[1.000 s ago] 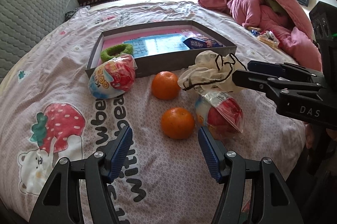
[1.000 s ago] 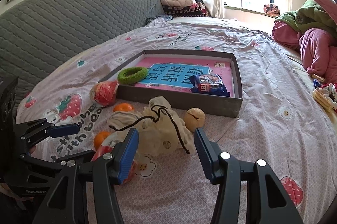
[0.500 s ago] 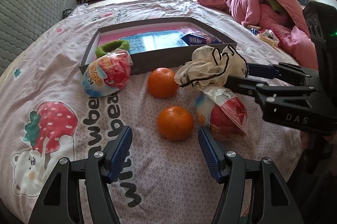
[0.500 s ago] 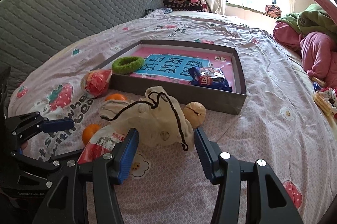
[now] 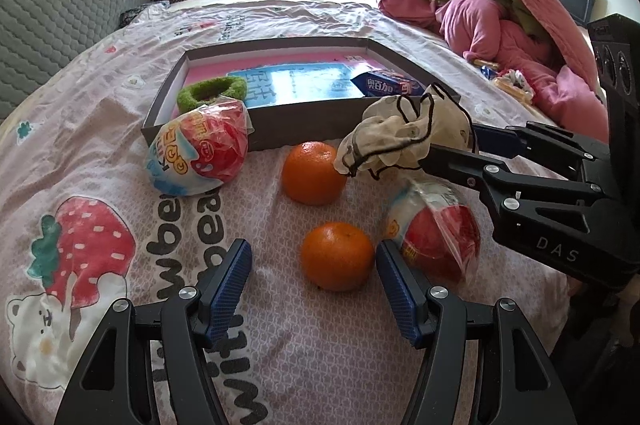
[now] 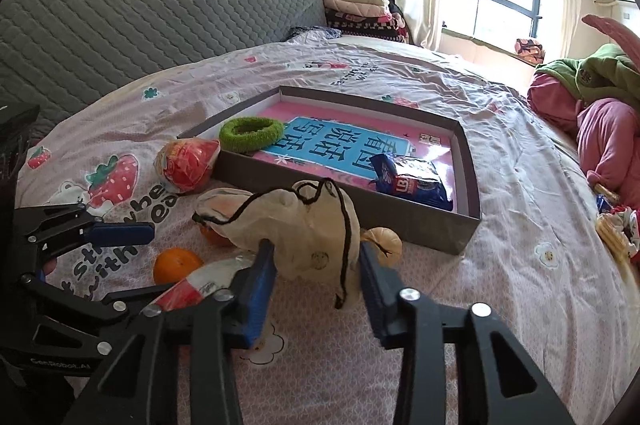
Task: Organize objects
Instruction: 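Move the right gripper toward the white drawstring bag while the left approaches an orange, then close the right gripper on the white bag while the left gripper grasps the orange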
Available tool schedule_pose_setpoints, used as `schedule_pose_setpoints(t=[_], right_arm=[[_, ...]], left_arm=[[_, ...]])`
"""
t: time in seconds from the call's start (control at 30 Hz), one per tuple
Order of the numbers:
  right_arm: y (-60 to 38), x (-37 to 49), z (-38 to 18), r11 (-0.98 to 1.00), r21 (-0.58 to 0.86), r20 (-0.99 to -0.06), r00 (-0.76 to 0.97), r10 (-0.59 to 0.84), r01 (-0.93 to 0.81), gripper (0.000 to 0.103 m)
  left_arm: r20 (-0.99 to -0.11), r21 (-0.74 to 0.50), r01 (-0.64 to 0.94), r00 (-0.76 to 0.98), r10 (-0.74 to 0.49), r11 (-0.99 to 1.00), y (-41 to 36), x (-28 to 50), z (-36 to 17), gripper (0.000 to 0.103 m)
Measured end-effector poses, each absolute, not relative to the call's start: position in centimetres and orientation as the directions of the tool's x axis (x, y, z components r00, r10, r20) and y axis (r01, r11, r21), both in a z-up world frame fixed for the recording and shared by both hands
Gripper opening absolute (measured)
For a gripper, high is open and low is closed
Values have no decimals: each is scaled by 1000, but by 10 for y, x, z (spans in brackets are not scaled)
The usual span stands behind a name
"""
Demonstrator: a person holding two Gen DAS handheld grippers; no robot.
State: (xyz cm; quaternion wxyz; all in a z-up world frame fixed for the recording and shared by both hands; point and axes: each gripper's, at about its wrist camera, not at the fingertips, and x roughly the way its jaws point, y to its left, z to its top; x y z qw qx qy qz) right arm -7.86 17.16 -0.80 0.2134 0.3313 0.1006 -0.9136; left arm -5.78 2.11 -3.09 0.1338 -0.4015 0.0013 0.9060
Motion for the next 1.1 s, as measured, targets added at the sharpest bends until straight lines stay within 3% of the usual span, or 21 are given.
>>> schedule_pose_setpoints(t=[0.2,0.37,0.43,0.6,1.1], right_arm=[[170,-79,-7,-874,-30,-647,-675,-353,485,19],[167,-78,-6,-869,-46,-641,-681,-353,493,10],[167,-79,-6,-868,-34,-637,-680,-363,495,9],[166,-79,-5,-860,-20,-629,-675,-386,510,8],[184,-82,1,-869,94,-595,-673,-440,485,8]], left_arm=[[-731,-131,-240,-632,257,-962,21,-63,-35,66],[-721,-147,-257,-634,281,-955,26,-63,-35,52],[-720,-144,-271,-632,288,-952,30,-63,-36,40],[-710,-101,-294,-648,276,-951,38,-60,-36,39],[-666,-180,-253,-680,307,-951,17,-57,-26,38]])
